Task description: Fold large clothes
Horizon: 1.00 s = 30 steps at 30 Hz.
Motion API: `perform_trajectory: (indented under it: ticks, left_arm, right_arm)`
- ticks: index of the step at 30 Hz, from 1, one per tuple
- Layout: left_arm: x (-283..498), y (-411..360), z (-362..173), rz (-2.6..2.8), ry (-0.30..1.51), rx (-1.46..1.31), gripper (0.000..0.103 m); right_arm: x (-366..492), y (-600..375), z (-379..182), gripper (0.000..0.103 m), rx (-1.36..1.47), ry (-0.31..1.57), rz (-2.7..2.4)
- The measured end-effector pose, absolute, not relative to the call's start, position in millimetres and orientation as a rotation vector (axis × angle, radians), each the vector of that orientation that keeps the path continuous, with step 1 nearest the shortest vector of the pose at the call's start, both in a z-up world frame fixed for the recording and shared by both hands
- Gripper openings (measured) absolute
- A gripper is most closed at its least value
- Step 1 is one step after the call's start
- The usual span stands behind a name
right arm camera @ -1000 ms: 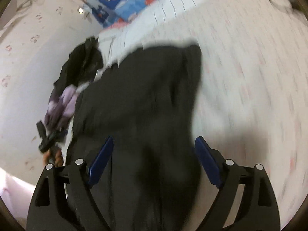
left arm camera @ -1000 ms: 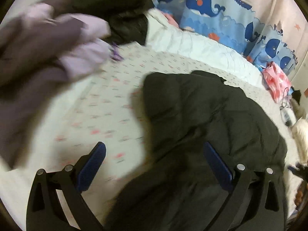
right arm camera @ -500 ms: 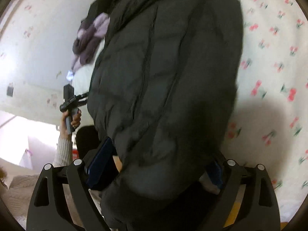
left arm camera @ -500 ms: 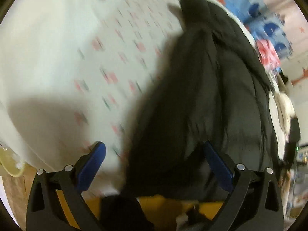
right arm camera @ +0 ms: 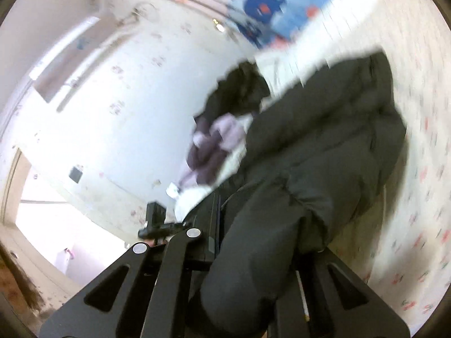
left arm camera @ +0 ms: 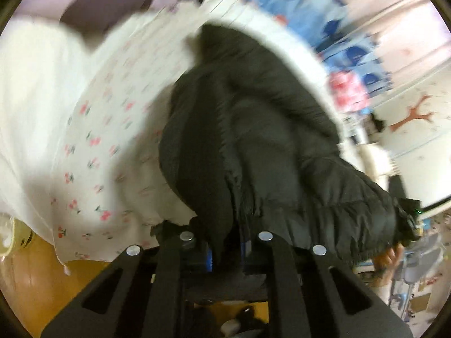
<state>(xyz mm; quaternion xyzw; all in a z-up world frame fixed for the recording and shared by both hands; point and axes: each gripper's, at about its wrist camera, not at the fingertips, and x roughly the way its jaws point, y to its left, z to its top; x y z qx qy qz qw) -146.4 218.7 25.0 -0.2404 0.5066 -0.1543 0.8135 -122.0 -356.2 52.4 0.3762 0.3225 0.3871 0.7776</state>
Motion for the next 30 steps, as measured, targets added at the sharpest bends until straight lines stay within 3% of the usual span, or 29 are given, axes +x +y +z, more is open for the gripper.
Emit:
perform_trajectory:
  ticks: [4, 6, 8, 11, 12, 17, 19, 20, 22, 27, 28, 30]
  left_arm:
    - [-178, 208, 65, -0.432, 1.033, -0.512, 0.013]
    - [-198, 204, 67, -0.501, 1.068, -0.465, 0.014]
    - [-218, 201, 54, -0.557, 1.147, -0.362, 0.019]
    - [-241, 205, 9, -0.543, 1.320, -0.197, 0.030]
    - [-243, 209, 2, -0.515, 1.347, -0.169, 0.036]
    - [-210, 227, 23, -0.334, 1.257, -0.028, 0.052]
    - [-186, 224, 52, -0.324, 1.128, -0.067, 0.083]
    - [-172, 223, 65, -0.287, 1.033, -0.090, 0.087]
    - [-142, 215, 76, -0.288, 0.934, -0.161, 0.090]
    - [-65, 178, 50, -0.276, 0.901, -0.300, 0.090]
    - [-54, 170, 44, -0.252, 0.907, -0.314, 0.090]
    - [-45, 156, 35, -0.265, 0.893, -0.365, 0.090]
  right_arm:
    - [-152, -385, 89, 0.009, 0.755, 0.665, 0.832]
    - [-178, -393, 85, 0.009, 0.688, 0.719, 0.817]
    - [-204, -403, 62, 0.016, 0.624, 0.849, 0.803]
    - [-238, -422, 7, 0.032, 0.502, 1.087, 0.608]
    - [-242, -429, -4, 0.033, 0.501, 1.115, 0.558]
    - [-200, -468, 20, 0.066, 0.594, 0.924, 0.360]
    - [-156, -456, 37, 0.081, 0.594, 0.851, 0.388]
    - [-125, -443, 39, 0.085, 0.578, 0.844, 0.417]
    - [-70, -422, 30, 0.085, 0.549, 0.863, 0.432]
    - [39, -385, -25, 0.085, 0.511, 0.989, 0.208]
    - [48, -374, -30, 0.083, 0.476, 0.986, 0.198]
    - [46, -356, -30, 0.068, 0.407, 0.957, 0.227]
